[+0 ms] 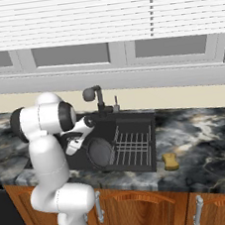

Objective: Pick the pan and sponge and place them into the sink. Then turn on the water.

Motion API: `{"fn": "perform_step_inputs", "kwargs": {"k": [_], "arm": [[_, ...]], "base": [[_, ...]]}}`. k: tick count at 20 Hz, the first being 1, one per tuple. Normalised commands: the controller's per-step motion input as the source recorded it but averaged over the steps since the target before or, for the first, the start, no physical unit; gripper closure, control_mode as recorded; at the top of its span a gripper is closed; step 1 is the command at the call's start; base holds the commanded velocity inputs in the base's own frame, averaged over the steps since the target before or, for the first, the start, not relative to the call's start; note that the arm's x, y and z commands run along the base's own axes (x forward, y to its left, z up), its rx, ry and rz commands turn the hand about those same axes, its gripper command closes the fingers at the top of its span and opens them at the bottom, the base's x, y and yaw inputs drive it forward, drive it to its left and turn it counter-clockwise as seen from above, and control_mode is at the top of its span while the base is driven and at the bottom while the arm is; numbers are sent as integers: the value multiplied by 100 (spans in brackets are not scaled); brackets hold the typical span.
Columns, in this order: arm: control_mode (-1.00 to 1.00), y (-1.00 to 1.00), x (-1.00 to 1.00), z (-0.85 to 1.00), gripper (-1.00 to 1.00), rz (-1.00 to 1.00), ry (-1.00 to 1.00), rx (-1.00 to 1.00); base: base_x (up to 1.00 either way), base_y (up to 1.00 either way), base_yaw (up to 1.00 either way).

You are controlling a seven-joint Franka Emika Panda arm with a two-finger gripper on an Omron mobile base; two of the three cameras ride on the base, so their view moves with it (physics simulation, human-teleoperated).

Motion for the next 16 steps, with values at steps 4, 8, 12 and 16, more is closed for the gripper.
{"fn": "perform_step_inputs", "kwargs": {"k": [4, 8, 12, 16], "arm": [[-100, 0, 27, -17, 100, -5, 9, 0], [-100, 0, 18, -25, 100, -2, 7, 0], [-100, 0, 18, -29, 100, -1, 7, 0], [-100, -2, 19, -30, 100, -1, 6, 0]], "base": [[0, 0, 0], [0, 0, 0], [0, 0, 0], [0, 0, 0]]}}
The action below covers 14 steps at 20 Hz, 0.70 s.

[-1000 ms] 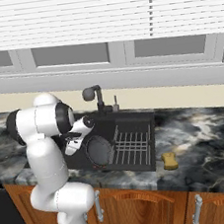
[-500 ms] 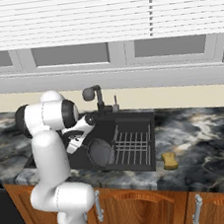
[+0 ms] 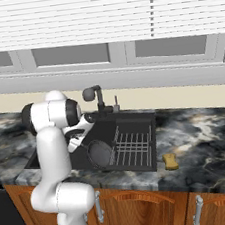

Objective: Pick the pan and sponge and place them into the sink. Then turn on the water.

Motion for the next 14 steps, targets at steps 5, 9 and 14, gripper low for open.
{"fn": "perform_step_inputs", "kwargs": {"k": [5, 9, 14], "arm": [[-100, -3, 3, -45, 100, -1, 2, 0], [-100, -8, -8, -61, 100, 0, -1, 0], [-100, -6, -10, -62, 100, 0, -4, 0]], "base": [[0, 0, 0], [0, 0, 0], [0, 0, 0]]}}
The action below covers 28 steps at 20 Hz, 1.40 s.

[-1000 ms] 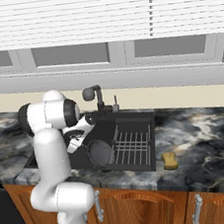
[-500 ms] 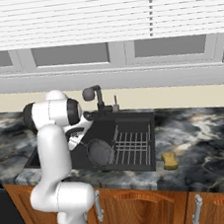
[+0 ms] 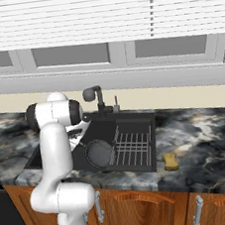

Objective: Pick the pan and sponge and place them into the sink. Then turn on the water.

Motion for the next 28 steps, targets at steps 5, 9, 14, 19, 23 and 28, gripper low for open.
{"fn": "perform_step_inputs", "kwargs": {"k": [5, 9, 14, 19, 23, 28], "arm": [[-100, -9, -14, -62, 100, 0, -7, 0], [-100, -8, -17, -62, -100, 0, -8, 0], [-100, -14, -12, -44, -100, 0, -8, 0], [-100, -16, -20, -4, -100, 0, -5, 9], [-100, 0, -26, 19, -100, 0, -6, 14], [-100, 2, -20, 35, -100, -2, -3, 13]], "base": [[0, 0, 0], [0, 0, 0], [0, 0, 0], [0, 0, 0], [0, 0, 0], [0, 0, 0]]}}
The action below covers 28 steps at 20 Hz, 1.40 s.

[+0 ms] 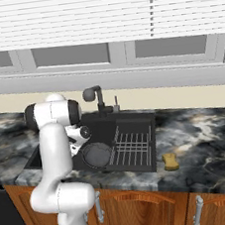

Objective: Pick the pan and sponge and place them into the sink. Then turn on the water.

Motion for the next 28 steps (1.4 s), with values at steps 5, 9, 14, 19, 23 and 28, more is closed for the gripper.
{"fn": "perform_step_inputs", "kwargs": {"k": [5, 9, 14, 19, 23, 28], "arm": [[-100, -1, -19, 52, -100, -4, 0, 8], [-100, -11, -14, 52, -100, -4, 2, 7], [-100, -18, -11, 54, -100, -5, 2, 6], [-100, -19, -7, 62, -100, -4, 0, 3], [-100, -11, -17, 62, -100, -2, 1, 2], [-100, -14, -31, 55, -100, -2, 2, 5]], "base": [[0, 0, 0], [0, 0, 0], [0, 0, 0], [0, 0, 0], [0, 0, 0], [0, 0, 0]]}}
